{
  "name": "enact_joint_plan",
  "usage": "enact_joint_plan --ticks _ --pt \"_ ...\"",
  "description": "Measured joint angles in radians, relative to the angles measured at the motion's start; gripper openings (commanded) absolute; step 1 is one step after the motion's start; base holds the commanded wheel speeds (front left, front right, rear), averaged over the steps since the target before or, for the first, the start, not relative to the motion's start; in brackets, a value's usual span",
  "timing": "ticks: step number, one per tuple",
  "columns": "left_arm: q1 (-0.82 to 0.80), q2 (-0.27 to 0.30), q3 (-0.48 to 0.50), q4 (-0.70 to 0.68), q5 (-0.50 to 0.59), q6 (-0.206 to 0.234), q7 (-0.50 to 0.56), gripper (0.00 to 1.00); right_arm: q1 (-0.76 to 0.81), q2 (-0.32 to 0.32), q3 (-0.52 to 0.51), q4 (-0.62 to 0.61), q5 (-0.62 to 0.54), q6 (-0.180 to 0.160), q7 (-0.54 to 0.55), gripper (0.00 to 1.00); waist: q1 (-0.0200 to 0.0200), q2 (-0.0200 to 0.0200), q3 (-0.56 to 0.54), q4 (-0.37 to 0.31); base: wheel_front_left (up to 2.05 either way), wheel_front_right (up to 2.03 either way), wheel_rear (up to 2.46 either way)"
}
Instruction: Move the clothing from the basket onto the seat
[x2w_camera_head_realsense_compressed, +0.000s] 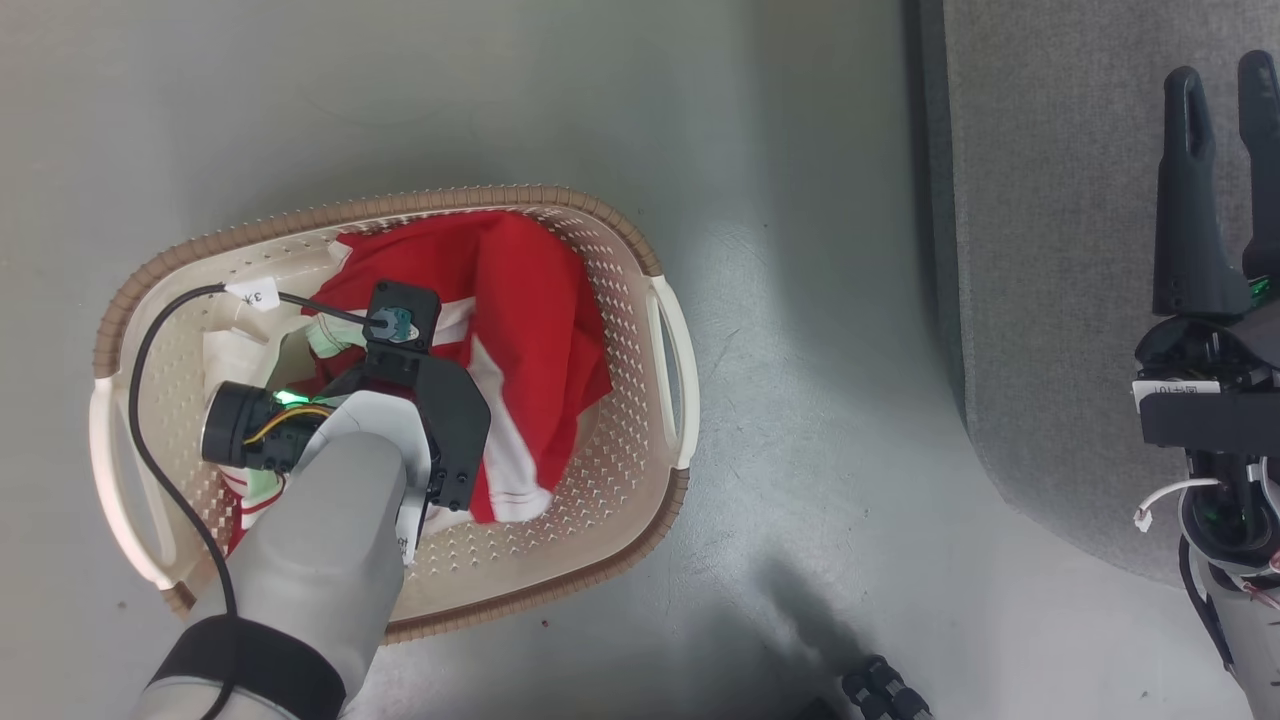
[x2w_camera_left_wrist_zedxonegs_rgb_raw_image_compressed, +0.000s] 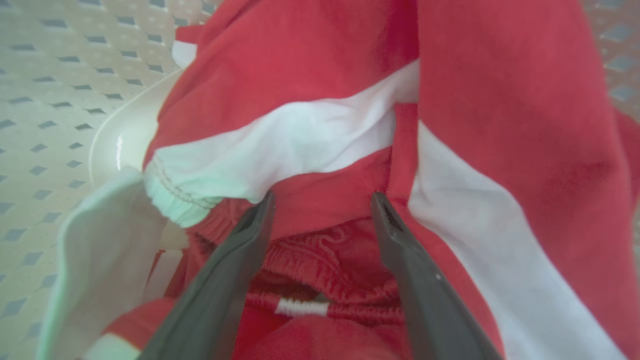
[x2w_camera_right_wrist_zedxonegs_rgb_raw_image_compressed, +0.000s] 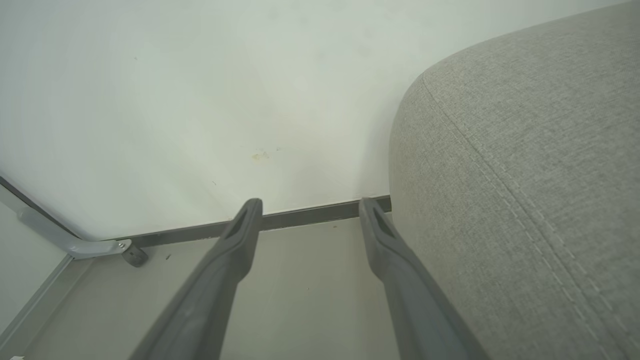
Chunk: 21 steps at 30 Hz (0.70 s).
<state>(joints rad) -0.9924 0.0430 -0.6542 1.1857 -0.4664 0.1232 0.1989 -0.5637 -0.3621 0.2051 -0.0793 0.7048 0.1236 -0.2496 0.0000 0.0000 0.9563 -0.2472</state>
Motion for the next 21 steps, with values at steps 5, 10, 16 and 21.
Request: enact_joint_plan --ticks 5,10,16,21 --pt "-0.005 0.000 -0.011 0.007 0.000 0.000 -0.009 0.40 0.000 0.000 0.008 0.000 0.000 0.000 0.000 1.00 0.0000 0.0000 -0.001 0.000 0.00 0.00 0.00" --pt "-0.005 0.000 -0.028 0.005 0.000 0.000 -0.020 0.00 0.000 0.000 0.011 0.000 -0.001 0.000 0.000 1.00 0.0000 0.0000 -0.003 -0.002 0.00 0.00 0.00" --pt "-0.005 0.000 -0.042 0.001 0.001 0.000 -0.055 0.00 -0.002 0.002 0.012 0.021 -0.001 0.000 -0.005 1.00 0.0000 0.0000 -0.017 -0.004 0.00 0.00 0.00" --pt "0.004 0.001 -0.050 -0.028 -0.009 0.000 -0.097 0.00 -0.012 0.008 0.011 0.030 0.000 0.000 -0.007 1.00 0.0000 0.0001 -0.042 -0.003 0.00 0.00 0.00"
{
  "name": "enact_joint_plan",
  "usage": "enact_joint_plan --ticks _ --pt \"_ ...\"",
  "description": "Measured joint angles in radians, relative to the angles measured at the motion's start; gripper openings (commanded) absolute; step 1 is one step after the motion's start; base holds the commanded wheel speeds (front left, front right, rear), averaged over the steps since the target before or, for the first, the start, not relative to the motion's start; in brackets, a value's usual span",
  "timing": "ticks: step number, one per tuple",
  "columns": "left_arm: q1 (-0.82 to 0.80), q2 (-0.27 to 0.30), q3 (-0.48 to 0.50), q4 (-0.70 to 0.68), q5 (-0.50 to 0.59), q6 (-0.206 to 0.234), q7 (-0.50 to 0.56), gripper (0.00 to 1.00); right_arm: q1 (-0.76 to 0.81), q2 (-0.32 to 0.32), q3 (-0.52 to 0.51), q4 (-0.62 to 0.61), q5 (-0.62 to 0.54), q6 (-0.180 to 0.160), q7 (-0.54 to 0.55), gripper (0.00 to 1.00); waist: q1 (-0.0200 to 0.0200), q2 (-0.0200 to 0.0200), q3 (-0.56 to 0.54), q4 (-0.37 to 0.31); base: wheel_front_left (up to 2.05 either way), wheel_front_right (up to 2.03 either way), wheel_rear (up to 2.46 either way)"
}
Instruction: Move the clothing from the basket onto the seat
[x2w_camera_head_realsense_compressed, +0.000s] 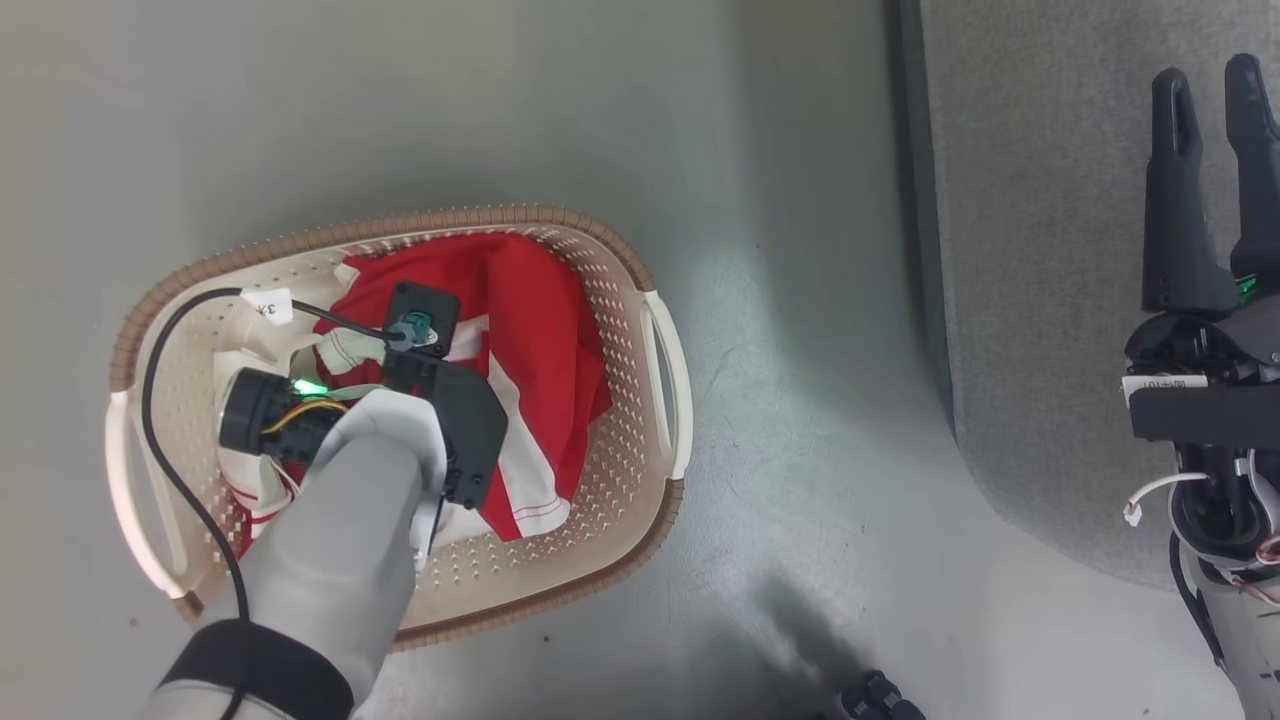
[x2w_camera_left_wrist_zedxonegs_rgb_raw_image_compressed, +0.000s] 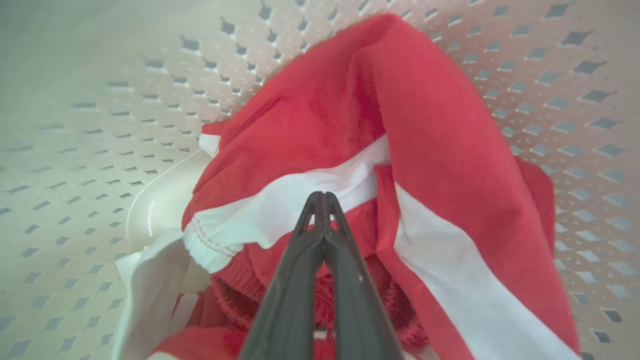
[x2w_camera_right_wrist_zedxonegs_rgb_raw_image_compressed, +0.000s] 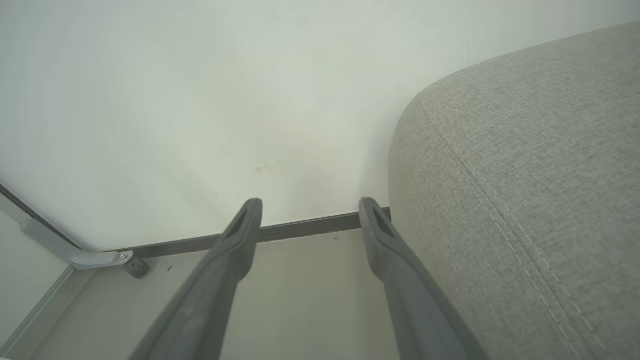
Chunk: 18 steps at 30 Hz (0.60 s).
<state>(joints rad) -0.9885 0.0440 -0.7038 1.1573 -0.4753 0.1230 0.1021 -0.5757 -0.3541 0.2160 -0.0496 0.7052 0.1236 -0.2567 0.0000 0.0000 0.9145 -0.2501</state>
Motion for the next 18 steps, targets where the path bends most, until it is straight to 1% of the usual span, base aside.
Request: enact_joint_plan --ticks 7,12,14,15,16,18 --pt "0.048 0.000 -0.021 -0.057 -0.029 -0.002 -0.045 0.00 -0.008 0.004 0.002 0.028 0.000 0.000 0.000 1.00 0.0000 0.0000 -0.053 0.003 0.00 0.00 0.00" --pt "0.079 -0.001 -0.025 -0.067 -0.045 -0.015 -0.078 0.00 -0.007 0.005 0.003 0.046 0.000 0.000 0.000 1.00 0.0000 -0.0001 -0.102 0.008 0.00 0.00 0.00" --pt "0.096 0.000 -0.024 -0.076 -0.069 -0.024 -0.096 0.00 -0.006 0.005 0.003 0.055 0.001 0.000 0.000 1.00 0.0000 -0.0001 -0.123 0.011 0.00 0.00 0.00" --pt "0.104 -0.001 -0.024 -0.079 -0.078 -0.027 -0.104 0.79 -0.006 0.005 0.004 0.060 0.003 0.000 0.000 1.00 -0.0001 -0.0001 -0.134 0.012 0.00 0.00 0.00" --pt "0.113 0.000 -0.024 -0.083 -0.081 -0.028 -0.113 1.00 -0.003 0.005 0.004 0.064 0.006 0.000 0.000 1.00 0.0000 -0.0001 -0.145 0.013 0.00 0.00 0.00" --pt "0.129 0.000 -0.023 -0.095 -0.092 -0.033 -0.133 1.00 0.003 0.005 0.005 0.071 0.008 0.000 0.000 1.00 -0.0001 -0.0001 -0.169 0.016 0.00 0.00 0.00"
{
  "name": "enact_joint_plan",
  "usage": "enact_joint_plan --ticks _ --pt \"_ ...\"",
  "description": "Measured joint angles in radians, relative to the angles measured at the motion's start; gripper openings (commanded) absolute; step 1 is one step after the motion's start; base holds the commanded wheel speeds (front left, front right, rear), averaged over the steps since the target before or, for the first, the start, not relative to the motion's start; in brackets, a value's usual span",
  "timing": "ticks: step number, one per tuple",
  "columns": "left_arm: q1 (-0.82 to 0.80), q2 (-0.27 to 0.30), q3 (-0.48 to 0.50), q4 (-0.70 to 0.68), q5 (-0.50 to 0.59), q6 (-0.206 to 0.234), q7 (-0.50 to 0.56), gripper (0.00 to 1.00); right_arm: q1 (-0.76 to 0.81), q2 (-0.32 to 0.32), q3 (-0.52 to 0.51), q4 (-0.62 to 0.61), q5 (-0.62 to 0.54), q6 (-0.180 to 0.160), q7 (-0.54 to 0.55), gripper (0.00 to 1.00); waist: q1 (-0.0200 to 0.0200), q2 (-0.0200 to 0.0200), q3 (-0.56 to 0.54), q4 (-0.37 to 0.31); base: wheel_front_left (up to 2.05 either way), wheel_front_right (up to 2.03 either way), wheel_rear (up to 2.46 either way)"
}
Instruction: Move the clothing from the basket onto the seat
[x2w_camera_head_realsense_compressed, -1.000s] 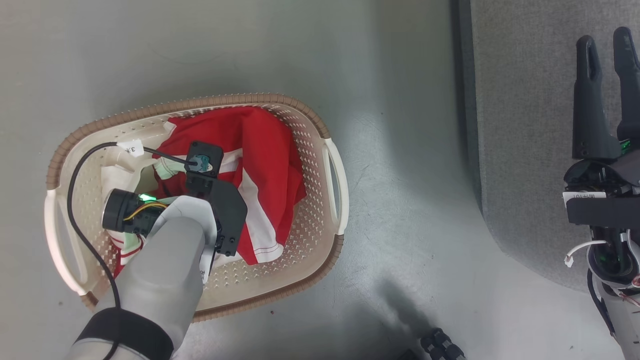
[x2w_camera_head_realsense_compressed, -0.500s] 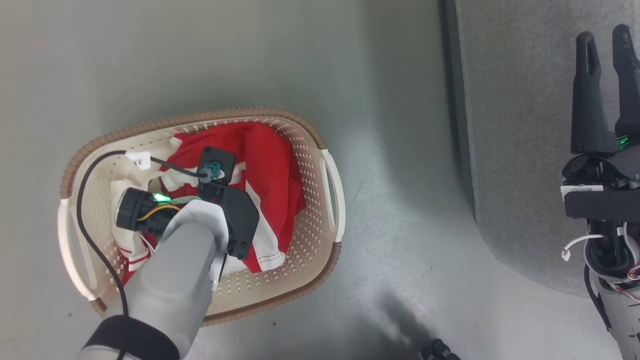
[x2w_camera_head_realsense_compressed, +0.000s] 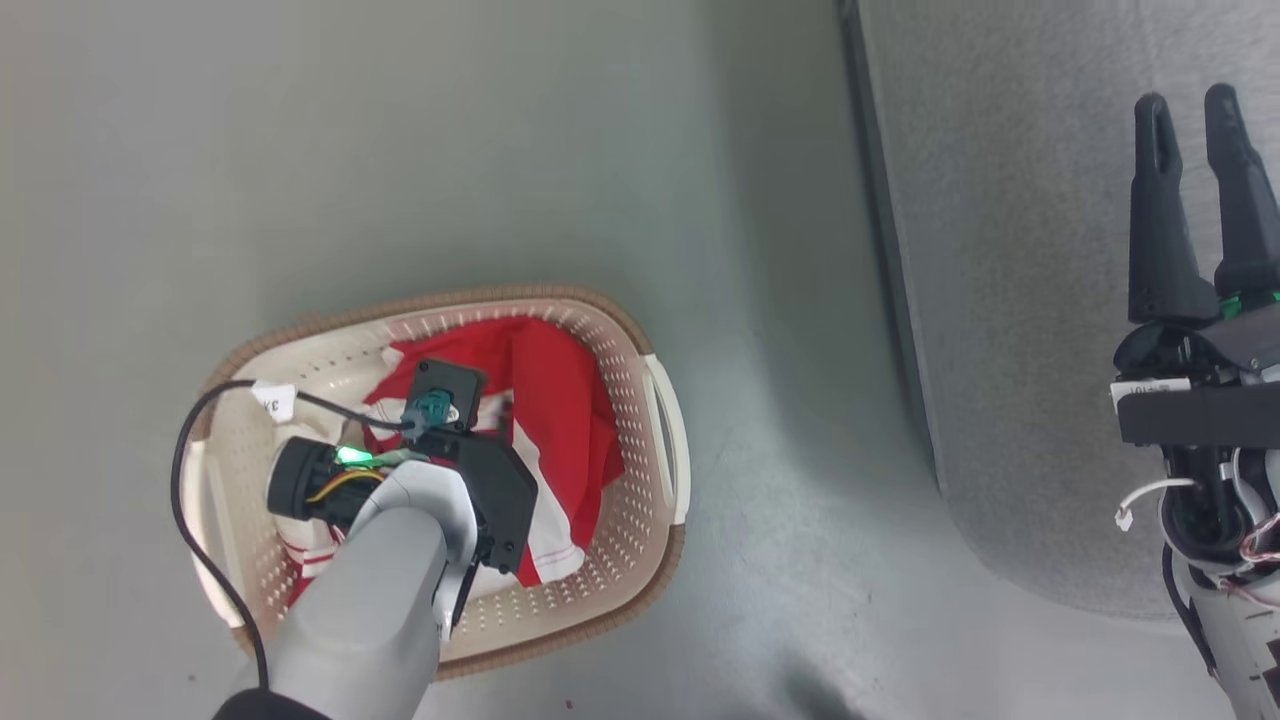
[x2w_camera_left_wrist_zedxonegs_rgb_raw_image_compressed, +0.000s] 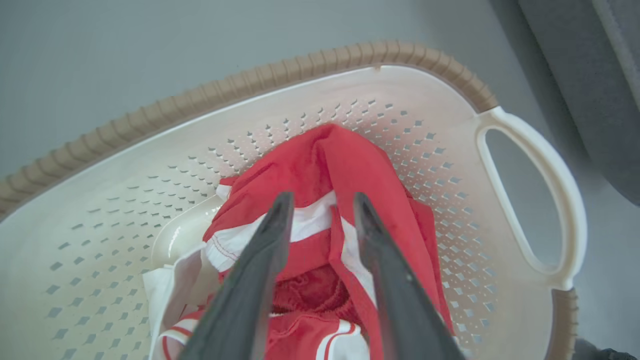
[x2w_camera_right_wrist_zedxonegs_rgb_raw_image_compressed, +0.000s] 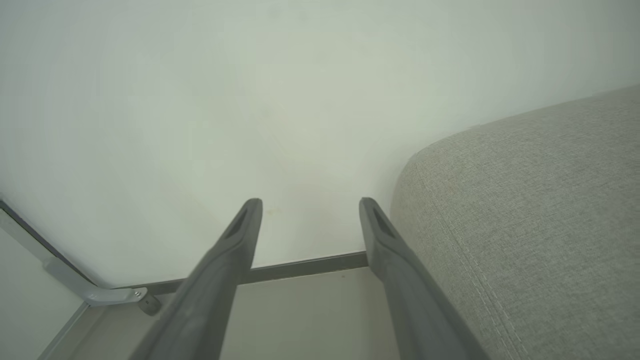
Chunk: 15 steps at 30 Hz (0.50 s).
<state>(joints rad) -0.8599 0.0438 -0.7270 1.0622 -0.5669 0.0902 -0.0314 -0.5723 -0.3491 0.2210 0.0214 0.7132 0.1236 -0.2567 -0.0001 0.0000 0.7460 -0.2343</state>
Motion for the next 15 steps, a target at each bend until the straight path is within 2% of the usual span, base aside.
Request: enact_joint_plan --ticks 15 --pt "0.092 -0.002 0.030 -0.050 -0.062 -0.029 -0.149 1.00 0.080 -0.001 -0.001 0.056 0.000 0.000 0.000 1.00 -0.0001 0.0000 -0.174 0.029 0.00 0.00 0.00"
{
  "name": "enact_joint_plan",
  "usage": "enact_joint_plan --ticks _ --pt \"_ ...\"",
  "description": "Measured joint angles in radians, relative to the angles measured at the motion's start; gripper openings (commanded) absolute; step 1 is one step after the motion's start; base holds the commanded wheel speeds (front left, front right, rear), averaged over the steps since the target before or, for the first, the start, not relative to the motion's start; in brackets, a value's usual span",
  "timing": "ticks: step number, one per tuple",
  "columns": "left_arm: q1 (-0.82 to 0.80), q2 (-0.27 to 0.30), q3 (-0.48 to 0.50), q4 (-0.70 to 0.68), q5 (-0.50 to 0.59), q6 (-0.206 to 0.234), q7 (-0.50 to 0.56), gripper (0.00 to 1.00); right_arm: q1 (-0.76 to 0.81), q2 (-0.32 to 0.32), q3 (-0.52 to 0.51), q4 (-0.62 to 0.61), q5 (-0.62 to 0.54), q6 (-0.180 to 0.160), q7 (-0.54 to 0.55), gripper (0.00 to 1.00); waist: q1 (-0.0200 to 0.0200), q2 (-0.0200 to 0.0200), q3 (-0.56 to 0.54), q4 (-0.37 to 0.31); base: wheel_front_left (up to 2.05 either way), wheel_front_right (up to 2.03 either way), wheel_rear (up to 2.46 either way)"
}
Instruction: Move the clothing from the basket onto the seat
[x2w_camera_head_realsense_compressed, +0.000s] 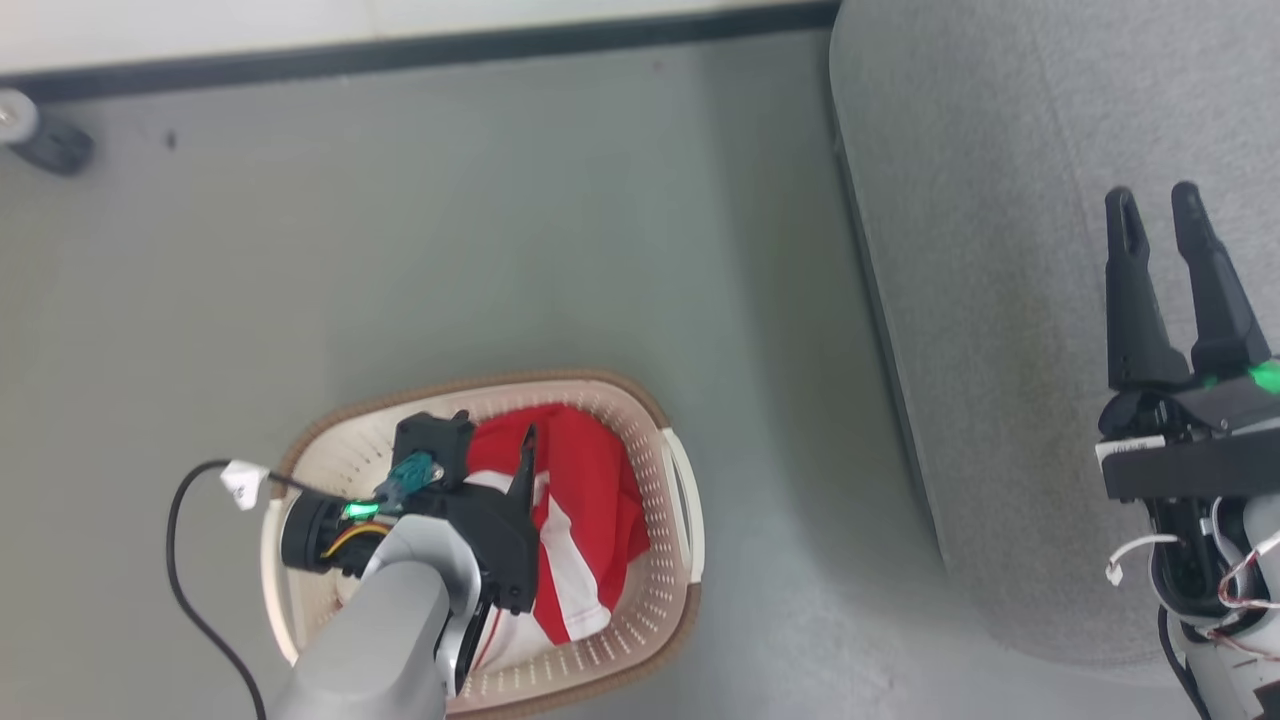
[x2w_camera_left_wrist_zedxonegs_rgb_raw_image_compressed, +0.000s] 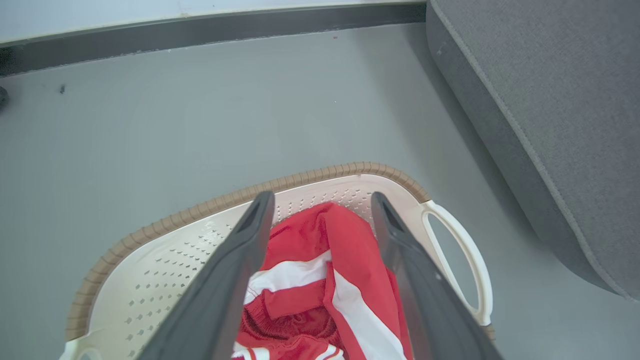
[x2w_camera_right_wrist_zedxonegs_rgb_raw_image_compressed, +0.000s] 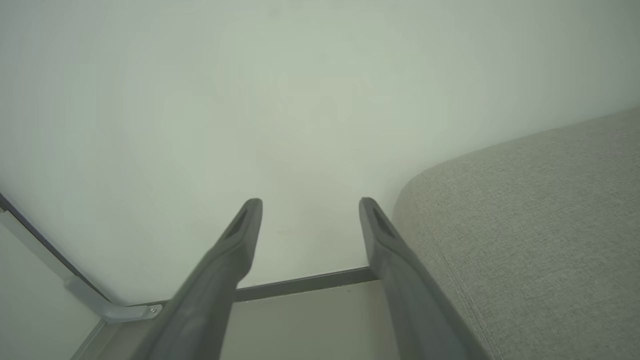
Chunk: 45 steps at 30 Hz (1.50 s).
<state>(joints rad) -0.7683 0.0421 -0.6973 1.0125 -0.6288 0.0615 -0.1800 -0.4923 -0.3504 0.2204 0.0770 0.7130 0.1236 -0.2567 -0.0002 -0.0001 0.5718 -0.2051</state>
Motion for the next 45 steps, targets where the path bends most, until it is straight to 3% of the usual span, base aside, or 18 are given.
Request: enact_joint_plan --ticks 13,22,35,45 --pt "0.116 0.013 0.061 -0.073 -0.046 -0.028 -0.063 1.00 0.116 0.000 -0.016 0.024 -0.001 0.000 0.000 1.00 0.0000 0.0000 -0.184 0.036 0.00 0.00 0.00" --pt "0.222 0.044 0.111 -0.192 -0.057 -0.017 -0.069 1.00 0.232 0.000 -0.040 0.019 -0.010 0.000 0.000 1.00 0.0000 0.0000 -0.302 0.069 0.00 0.00 0.00" --pt "0.439 0.142 0.231 -0.493 -0.046 0.037 -0.069 1.00 0.361 0.000 -0.048 -0.006 -0.038 -0.010 0.000 1.00 0.0000 0.0000 -0.438 0.122 0.00 0.00 0.00" --pt "0.596 0.171 0.313 -0.768 0.010 0.054 -0.070 1.00 0.403 0.001 -0.059 -0.043 -0.056 -0.028 0.000 1.00 0.0001 -0.0001 -0.496 0.148 0.00 0.00 0.00"
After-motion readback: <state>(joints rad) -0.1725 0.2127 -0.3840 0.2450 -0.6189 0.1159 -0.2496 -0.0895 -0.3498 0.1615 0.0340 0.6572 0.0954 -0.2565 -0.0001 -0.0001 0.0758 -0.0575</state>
